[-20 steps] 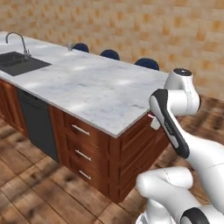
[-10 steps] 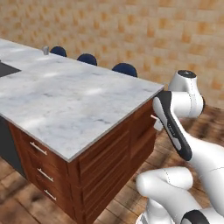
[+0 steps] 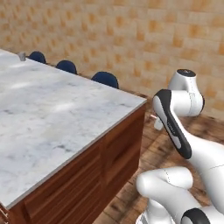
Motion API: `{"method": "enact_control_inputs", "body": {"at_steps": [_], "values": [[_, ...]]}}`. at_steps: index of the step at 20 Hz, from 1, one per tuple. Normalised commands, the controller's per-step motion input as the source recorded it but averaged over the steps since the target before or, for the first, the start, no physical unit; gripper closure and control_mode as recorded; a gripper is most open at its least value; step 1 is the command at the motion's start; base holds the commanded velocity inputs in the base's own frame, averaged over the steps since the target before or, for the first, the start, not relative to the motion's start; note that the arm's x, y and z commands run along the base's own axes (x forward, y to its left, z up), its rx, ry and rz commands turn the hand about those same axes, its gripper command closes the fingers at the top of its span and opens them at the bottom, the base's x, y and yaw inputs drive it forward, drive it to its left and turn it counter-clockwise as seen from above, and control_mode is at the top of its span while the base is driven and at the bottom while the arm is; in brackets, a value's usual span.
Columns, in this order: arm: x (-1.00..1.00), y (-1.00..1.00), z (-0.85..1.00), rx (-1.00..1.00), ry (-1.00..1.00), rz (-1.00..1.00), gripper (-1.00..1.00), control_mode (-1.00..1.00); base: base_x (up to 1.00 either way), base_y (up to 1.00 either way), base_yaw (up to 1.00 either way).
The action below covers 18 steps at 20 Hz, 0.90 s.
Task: Take a straw from the drawer in front and place it inside the glass cup on the dining counter.
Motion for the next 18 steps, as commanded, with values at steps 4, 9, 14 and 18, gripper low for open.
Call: {"method": "enact_control_inputs", "body": {"at_steps": [4,9,14,18], "values": [[0.00,0.00,0.00,0.00,0.00,0.00,1.00,1.00,0.78,-1.00,0.00],[0.00,0.00,0.00,0.00,0.00,0.00,1.00,1.00,0.82,-1.00,0.00],[0.00,0.00,0.00,0.00,0.00,0.00,1.00,1.00,0.83,-1.00,0.01],[0.00,0.00,0.00,0.00,0.00,0.00,1.00,1.00,0.97,-1.00,0.13]]}}
